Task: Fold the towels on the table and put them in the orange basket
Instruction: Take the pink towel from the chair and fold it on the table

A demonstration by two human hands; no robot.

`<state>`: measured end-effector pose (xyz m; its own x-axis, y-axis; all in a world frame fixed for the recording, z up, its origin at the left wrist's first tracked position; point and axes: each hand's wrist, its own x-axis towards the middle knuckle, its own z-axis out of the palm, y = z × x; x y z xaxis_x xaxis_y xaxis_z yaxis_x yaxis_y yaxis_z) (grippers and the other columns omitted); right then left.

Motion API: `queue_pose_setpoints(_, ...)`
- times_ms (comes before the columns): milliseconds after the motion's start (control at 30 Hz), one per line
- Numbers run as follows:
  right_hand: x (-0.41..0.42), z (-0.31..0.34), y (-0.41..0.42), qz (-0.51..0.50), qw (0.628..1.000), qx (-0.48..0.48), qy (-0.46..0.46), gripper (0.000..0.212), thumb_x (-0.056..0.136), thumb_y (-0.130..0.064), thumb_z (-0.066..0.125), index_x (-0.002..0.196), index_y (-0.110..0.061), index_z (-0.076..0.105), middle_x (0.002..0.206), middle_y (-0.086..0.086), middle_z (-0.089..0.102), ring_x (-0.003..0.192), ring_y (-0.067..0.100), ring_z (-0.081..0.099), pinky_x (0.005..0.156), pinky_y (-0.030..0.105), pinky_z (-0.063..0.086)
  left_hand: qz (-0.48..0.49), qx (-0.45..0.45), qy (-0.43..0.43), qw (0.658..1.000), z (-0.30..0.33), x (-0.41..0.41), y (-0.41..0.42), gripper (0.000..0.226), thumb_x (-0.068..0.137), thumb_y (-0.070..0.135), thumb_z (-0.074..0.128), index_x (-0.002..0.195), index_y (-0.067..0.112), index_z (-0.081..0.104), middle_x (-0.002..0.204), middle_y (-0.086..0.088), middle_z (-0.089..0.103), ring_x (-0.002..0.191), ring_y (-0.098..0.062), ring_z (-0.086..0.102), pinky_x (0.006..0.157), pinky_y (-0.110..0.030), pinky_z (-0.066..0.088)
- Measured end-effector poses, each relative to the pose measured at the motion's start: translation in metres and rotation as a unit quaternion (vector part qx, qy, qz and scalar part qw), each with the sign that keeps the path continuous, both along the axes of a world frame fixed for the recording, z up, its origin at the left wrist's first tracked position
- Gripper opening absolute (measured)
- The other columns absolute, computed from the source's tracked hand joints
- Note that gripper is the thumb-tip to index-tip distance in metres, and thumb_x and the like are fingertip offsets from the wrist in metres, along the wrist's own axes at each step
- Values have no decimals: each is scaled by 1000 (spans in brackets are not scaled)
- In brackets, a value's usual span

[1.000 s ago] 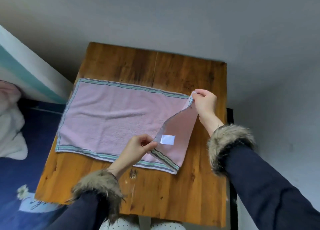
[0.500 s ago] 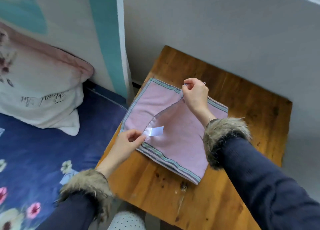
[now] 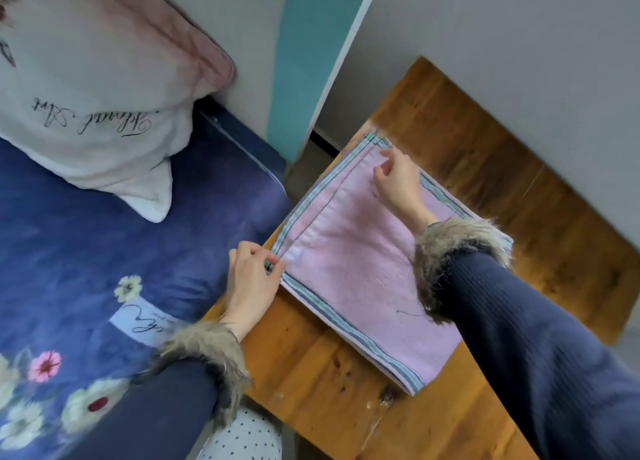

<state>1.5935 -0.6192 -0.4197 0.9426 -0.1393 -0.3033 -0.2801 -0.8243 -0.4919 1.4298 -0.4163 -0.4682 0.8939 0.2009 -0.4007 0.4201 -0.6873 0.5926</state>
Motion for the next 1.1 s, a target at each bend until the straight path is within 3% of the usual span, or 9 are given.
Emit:
queue_pose_setpoints(133,11,-15,-19,15,996,-86,-16,45,89,-5,42,134,-9,44,131,16,44,117,30,42,96,36,35,8,-5,-14,1000,-2,-1,-7,13,84,20,66,77,10,62,94,3,38,88,-17,39,77,-27,38)
queue_pose_setpoints(267,34,-20,-25,50,990,-133,8,47,90,-11,43,137,-11,40,135,15,44,120,34,40,97,47,34,25,-13,-3,1000,-3,0,-11,12,86,16,64,81,7,60,95,2,38,83,-14,44,69,-24,37)
queue_pose_setpoints(367,46,-22,-23,98,980,-171,11,38,91,-17,45,128,-9,49,126,14,50,115,33,42,94,44,33,32,-21,12,999,-2,2,-13,11,88,16,62,84,6,60,95,0,39,76,-15,48,63,-24,38)
queue_pose_setpoints(500,51,-22,-25,166,951,-252,-65,26,89,-17,46,109,-6,60,109,13,61,103,32,48,85,40,30,25,-29,22,999,-2,5,-12,11,89,18,60,89,7,60,90,-2,44,79,-17,49,63,-24,39)
queue_pose_setpoints(833,54,-10,-33,226,929,-255,-146,16,88,-11,46,91,-3,60,90,13,66,89,32,54,78,39,29,-10,-35,33,999,-7,4,-6,13,90,19,59,96,8,59,88,1,45,83,-17,50,60,-16,33)
queue_pose_setpoints(933,59,-9,-32,308,916,-221,-134,11,90,-9,49,87,-3,58,104,12,63,99,30,53,80,37,31,-21,-37,33,999,-9,5,-4,13,89,18,61,94,7,59,88,1,45,82,-15,49,58,-15,31)
queue_pose_setpoints(1033,69,-12,-28,403,888,-207,-82,10,89,-6,49,88,-2,58,133,12,52,126,28,43,84,40,36,-23,-43,24,999,-9,6,-3,12,88,17,62,94,7,59,87,4,43,80,-11,46,54,-12,29)
queue_pose_setpoints(1100,76,-12,-23,432,875,-211,-55,11,88,-6,48,89,-3,59,136,12,50,131,27,39,83,41,38,-22,-43,23,999,-10,7,-2,12,88,18,62,92,8,59,86,4,42,78,-11,45,53,-12,28)
